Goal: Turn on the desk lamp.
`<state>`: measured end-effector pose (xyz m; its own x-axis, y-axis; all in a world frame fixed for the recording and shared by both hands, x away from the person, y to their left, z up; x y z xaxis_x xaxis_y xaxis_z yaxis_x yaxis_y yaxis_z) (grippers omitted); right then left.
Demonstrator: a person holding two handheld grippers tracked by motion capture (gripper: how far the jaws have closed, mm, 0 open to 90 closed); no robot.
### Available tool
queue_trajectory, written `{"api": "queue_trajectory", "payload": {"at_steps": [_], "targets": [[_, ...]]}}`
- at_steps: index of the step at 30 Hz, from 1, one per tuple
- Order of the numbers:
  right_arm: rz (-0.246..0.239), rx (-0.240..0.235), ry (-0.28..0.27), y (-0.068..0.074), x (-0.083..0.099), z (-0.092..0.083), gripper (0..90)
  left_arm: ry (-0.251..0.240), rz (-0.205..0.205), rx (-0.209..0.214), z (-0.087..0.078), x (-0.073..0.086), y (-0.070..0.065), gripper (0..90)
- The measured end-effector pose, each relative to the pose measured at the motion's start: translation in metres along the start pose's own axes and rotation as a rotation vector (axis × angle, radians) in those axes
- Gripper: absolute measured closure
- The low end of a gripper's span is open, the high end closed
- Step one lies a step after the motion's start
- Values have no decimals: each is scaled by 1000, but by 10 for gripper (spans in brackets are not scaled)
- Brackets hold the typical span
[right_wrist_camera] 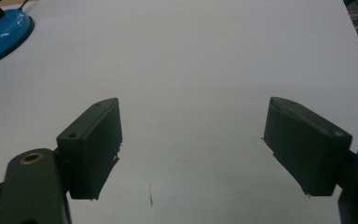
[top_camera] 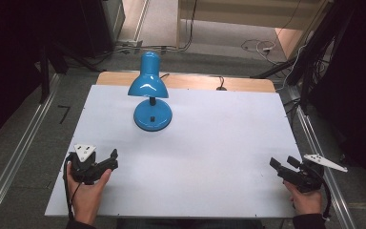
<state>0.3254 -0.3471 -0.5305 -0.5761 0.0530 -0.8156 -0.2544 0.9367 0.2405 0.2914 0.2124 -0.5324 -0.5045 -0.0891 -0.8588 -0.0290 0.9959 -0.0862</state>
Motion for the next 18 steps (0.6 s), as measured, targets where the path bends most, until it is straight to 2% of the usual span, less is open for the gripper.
{"api": "queue_trajectory", "payload": {"at_steps": [4,8,18], "targets": [[2,2,4,0,0,1,174,-1,-2,6,0,0,-1,184],[1,0,3,0,0,1,174,22,-2,15,3,3,-1,183],[3,3,2,1,0,0,174,13,-8,44,7,1,-6,183]]}}
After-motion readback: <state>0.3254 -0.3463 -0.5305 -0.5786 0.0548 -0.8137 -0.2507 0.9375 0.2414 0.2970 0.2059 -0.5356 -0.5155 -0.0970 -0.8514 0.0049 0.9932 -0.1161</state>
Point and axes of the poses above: each handheld gripper's, and its own axes: z roughly forward along the jaws, x roughly out of its underside, y roughly to its left, the point moved 9 cm from there along z, roughly forward along the jaws, and after that the axes turned 3 degrees about -y, right-handed, at the moved point
